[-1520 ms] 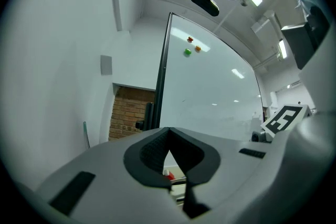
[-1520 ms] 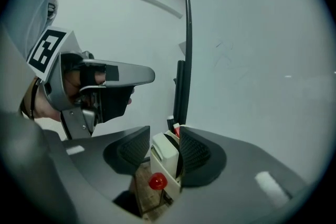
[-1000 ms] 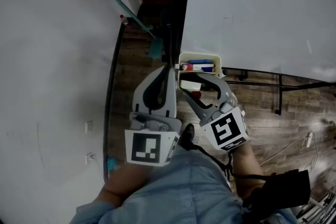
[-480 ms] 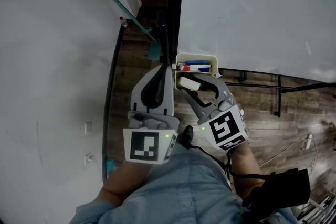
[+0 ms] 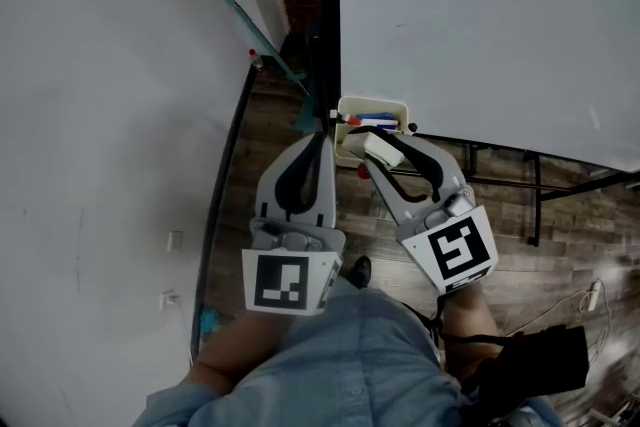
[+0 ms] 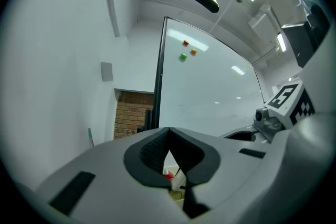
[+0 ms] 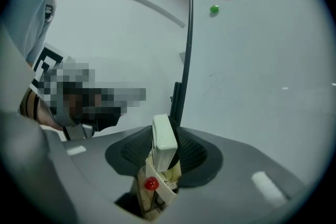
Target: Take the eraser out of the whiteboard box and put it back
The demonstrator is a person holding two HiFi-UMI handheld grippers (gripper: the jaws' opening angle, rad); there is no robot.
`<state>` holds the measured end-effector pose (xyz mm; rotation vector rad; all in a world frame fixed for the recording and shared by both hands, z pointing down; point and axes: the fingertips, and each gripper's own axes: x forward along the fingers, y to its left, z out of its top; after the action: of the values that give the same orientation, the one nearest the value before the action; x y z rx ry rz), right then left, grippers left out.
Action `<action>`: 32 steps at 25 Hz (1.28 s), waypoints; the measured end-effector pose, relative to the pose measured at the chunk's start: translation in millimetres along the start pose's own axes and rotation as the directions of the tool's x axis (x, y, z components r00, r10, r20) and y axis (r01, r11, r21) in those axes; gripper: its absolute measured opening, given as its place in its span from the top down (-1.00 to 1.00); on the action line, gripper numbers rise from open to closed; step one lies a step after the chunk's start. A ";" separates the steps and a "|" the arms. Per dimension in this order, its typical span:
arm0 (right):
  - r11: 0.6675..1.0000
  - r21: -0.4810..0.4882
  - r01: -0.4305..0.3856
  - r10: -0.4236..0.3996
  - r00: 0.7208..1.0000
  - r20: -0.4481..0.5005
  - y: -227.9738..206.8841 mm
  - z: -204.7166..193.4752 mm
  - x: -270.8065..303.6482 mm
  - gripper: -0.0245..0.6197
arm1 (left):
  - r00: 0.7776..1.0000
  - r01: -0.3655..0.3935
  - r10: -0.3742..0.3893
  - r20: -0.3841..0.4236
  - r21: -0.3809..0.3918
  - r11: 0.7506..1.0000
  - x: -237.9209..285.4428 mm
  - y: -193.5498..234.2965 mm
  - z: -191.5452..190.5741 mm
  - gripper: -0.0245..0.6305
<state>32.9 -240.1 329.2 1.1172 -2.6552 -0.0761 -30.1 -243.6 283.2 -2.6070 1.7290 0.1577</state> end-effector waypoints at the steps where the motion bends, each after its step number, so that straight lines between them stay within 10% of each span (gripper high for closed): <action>1: 1.000 0.007 0.005 -0.005 1.000 0.019 -0.3 4.9 -5.8 0.50 | 1.000 -0.005 0.005 0.006 0.003 1.000 -3.9 -2.4 2.9 0.91; 32: 0.997 -0.014 0.072 -0.068 0.981 0.179 1.5 51.0 -80.6 0.50 | 0.991 -0.050 0.045 0.125 0.038 0.998 -57.4 -37.2 36.9 0.91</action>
<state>72.9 -184.5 262.7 1.2522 -2.7626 -0.2272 -21.0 -174.0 249.8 -2.4718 1.7342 0.2759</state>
